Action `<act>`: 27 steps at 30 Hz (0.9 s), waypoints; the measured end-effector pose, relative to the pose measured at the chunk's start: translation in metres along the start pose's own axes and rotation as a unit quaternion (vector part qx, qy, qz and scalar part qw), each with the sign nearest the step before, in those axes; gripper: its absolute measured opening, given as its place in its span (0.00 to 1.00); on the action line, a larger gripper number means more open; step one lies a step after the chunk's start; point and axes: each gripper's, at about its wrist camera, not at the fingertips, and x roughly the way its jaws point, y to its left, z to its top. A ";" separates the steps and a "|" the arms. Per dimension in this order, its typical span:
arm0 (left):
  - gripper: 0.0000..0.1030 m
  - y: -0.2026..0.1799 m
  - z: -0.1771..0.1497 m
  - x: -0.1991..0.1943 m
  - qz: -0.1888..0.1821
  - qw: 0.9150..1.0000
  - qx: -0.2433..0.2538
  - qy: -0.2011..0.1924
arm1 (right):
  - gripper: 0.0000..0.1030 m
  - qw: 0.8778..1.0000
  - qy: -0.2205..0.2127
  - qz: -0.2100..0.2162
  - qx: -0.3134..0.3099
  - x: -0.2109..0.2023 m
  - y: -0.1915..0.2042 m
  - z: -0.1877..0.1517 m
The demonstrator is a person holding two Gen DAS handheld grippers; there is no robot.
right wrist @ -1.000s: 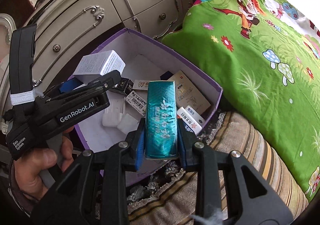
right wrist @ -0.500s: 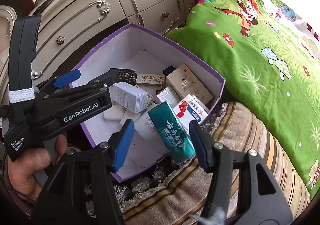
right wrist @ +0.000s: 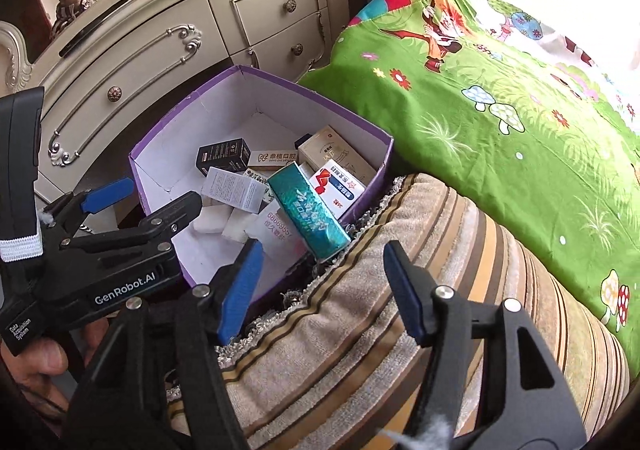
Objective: Organize rigid objects
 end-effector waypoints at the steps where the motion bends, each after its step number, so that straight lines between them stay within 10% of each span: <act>1: 0.87 -0.001 -0.002 -0.005 0.006 1.000 0.003 -0.003 | 0.65 1.000 -0.003 0.003 0.000 -0.003 -0.001 -0.001; 27: 0.88 0.015 0.000 -0.021 0.033 0.999 -0.009 0.004 | 0.69 0.998 -0.005 0.052 -0.038 0.005 0.022 0.003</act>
